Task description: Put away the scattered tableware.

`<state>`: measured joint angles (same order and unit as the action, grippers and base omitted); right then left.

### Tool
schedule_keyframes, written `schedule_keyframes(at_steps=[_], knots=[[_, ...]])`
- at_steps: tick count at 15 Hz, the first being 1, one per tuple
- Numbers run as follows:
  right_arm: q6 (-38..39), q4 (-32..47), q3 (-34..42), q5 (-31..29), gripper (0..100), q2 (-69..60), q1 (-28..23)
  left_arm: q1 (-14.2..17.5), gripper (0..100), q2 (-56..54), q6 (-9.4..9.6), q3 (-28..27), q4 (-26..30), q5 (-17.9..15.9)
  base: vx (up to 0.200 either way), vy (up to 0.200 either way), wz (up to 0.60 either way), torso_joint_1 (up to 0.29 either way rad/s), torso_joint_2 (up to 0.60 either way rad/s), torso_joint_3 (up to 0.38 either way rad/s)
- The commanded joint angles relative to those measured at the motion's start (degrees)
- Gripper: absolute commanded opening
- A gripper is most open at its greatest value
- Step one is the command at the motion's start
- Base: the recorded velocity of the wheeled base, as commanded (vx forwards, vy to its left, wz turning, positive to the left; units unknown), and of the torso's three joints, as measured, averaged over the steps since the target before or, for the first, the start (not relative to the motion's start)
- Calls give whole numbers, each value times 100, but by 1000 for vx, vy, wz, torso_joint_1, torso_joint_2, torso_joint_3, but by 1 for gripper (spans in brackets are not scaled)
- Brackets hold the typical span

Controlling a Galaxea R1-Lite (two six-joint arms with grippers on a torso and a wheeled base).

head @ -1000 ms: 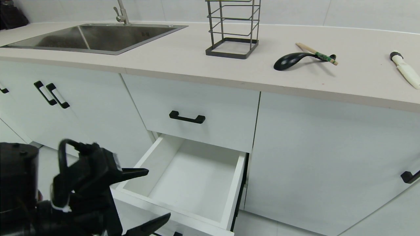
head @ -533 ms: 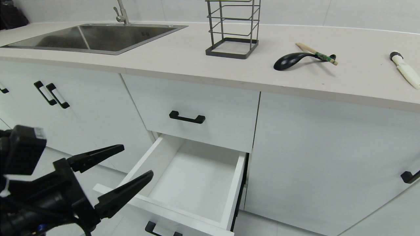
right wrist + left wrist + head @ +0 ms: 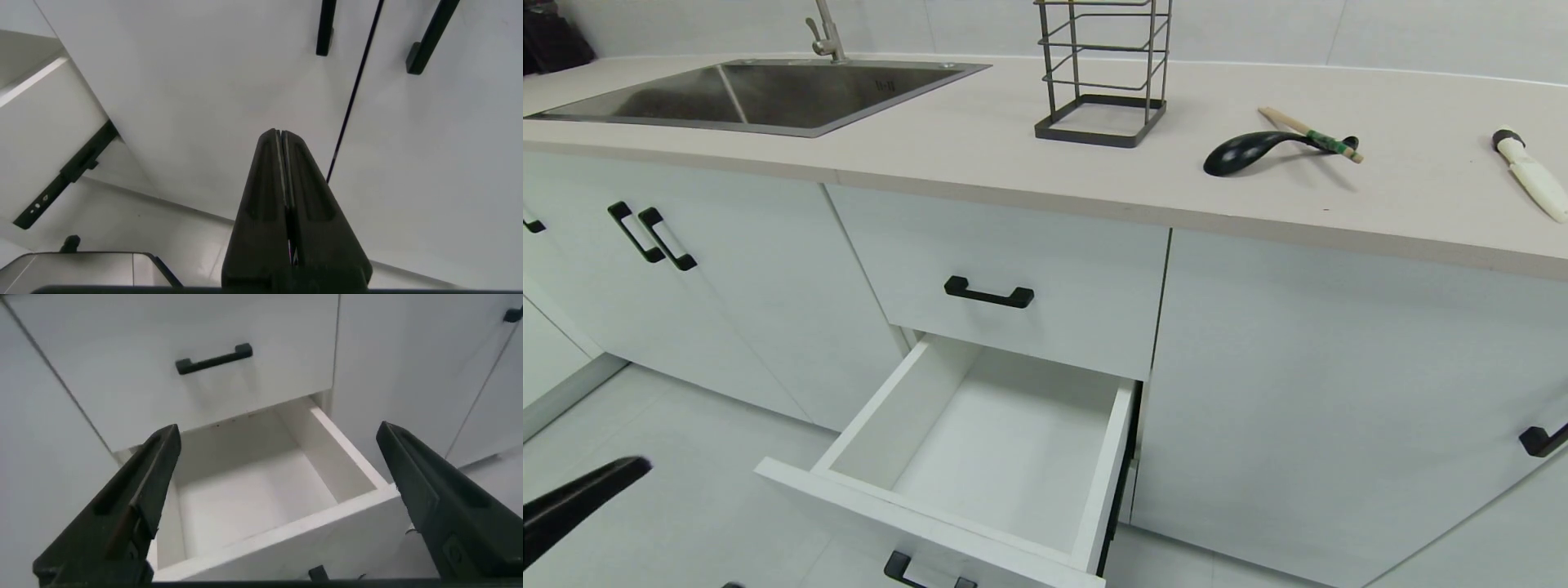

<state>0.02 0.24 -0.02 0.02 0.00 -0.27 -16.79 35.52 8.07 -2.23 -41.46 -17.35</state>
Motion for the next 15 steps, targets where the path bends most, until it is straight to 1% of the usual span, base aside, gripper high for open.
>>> schedule_keyframes(at_steps=[1, 2, 3, 4, 5, 6, 7, 8, 9, 10, 11, 12, 13, 14, 15], knots=[[-2, 2, -6, 15, 0, 9, 0, 70, 100, -2823, -86, -339, 2564, 680, 0, 0, 0, 0, 0, 0], [-2, 2, -6, 15, 0, 9, 0, 70, 100, -3254, -236, -383, 3223, 1111, 0, 0, 0, 0, 0, 0], [-2, 2, 2, 15, 0, 9, 0, 44, 100, -3394, -350, -313, 3434, 1620, 0, 0, 0, 0, 0, 0], [-2, 2, -6, 6, 0, 9, 0, 35, 100, -3412, -491, -225, 3434, 2025, 0, 0, 0, 0, 0, 0], [-2, 2, -6, 15, 0, 9, 0, 35, 100, -3412, -614, -278, 3460, 2543, 0, 0, 0, 0, 0, 0], [-11, 2, -6, 24, 0, 9, 0, 44, 100, -3333, -614, -454, 3531, 2825, 0, 0, 0, 0, 0, 0], [-29, 2, -6, 42, 0, 9, 9, 88, 100, -3166, -517, -717, 3645, 2948, 0, 0, 0, 0, 0, 0], [-38, 2, -6, 42, 0, 9, 9, 299, 100, -2920, -341, -1069, 3689, 3062, 0, 0, 0, 0, 0, 0], [-38, 2, -6, 42, 0, 0, 9, 650, 100, -2673, -209, -1482, 3671, 3079, 0, 0, 0, 0, 0, 0], [-38, 2, 2, 42, 0, 0, 9, 861, 100, -2559, -139, -1711, 3671, 3079, 0, 0, 0, 0, 0, 0], [-38, 2, -6, 42, 0, 9, 9, 1063, 100, -2612, -104, -1667, 3680, 3079, 0, 0, 0, 0, 0, 0], [-29, 2, -6, 42, 0, 9, 9, 1327, 100, -2840, -95, -1315, 3680, 3079, 0, 0, 0, 0, 0, 0], [-20, 2, 2, 42, 0, 0, 9, 1415, 100, -2955, -95, -1192, 3680, 3071, 0, 0, 0, 0, 0, 0], [6, 11, -6, 42, 0, 0, 9, 1793, 100, -3456, -95, -550, 3707, 3027, 0, 0, 0, 0, 0, 0], [-2, 2, 2, 42, 0, 0, 9, 1696, 100, -3552, -121, -58, 3698, 3027, 0, 0, 0, 0, 0, 0]])
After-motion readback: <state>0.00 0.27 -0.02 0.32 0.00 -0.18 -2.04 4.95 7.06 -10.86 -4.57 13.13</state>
